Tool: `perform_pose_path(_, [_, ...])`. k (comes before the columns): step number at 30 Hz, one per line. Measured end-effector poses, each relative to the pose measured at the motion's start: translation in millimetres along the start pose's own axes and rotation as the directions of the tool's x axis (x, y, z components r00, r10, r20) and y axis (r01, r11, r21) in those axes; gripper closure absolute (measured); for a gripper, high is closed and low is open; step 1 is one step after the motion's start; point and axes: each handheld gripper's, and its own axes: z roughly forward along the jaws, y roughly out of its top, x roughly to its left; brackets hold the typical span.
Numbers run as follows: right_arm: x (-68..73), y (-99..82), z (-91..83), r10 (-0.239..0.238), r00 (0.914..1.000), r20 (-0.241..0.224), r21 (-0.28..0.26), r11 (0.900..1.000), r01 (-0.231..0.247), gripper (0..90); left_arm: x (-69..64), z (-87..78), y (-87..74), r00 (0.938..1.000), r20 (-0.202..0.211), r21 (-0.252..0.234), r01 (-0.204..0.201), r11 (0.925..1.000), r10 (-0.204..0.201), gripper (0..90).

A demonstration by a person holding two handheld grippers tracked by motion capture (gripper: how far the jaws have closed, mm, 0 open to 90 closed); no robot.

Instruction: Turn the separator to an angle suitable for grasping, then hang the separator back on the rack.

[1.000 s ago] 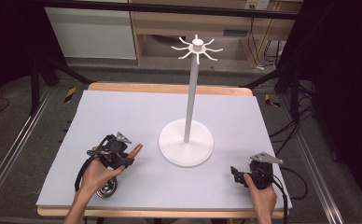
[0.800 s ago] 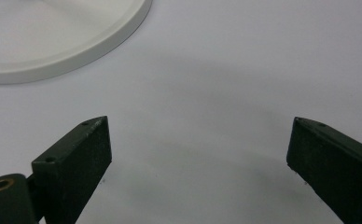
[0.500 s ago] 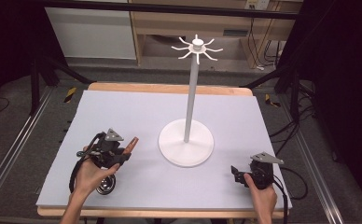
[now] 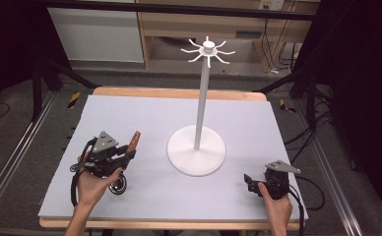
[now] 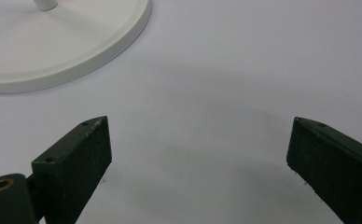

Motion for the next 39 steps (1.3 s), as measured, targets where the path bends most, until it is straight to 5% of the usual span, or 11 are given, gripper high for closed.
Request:
perform_pose_path(6, [-0.6,0.2,-0.3,0.000,1.0000,0.003,-0.006,1.0000,0.000,7.0,-0.8,-11.1,2.1,0.9997,0.015,-0.106,0.019,0.9942,-0.017,67.0])
perform_pose_path(11, [-0.5,0.1,-0.6,-0.001,1.0000,0.002,-0.009,1.0000,0.001,7.0,-1.4,-23.2,3.7,0.9988,0.018,-0.195,0.048,0.9795,-0.046,67.0])
perform_pose_path(25, [-0.1,0.2,-1.6,-0.001,1.0000,-0.002,-0.020,0.9998,0.001,7.0,-2.6,-36.1,23.8,0.9965,0.064,-0.294,0.071,0.9531,-0.054,66.9])
perform_pose_path(30, [-0.3,-0.1,-1.9,0.000,1.0000,-0.004,-0.025,0.9997,0.000,7.0,-4.5,-35.1,31.9,0.9974,0.058,-0.297,0.058,0.9532,-0.043,66.9])
perform_pose_path(39, [-0.6,-0.2,-1.7,-0.008,1.0000,0.002,-0.032,0.9994,0.008,7.0,-9.1,-43.5,51.7,0.9982,0.056,-0.332,0.042,0.9424,-0.024,66.9])
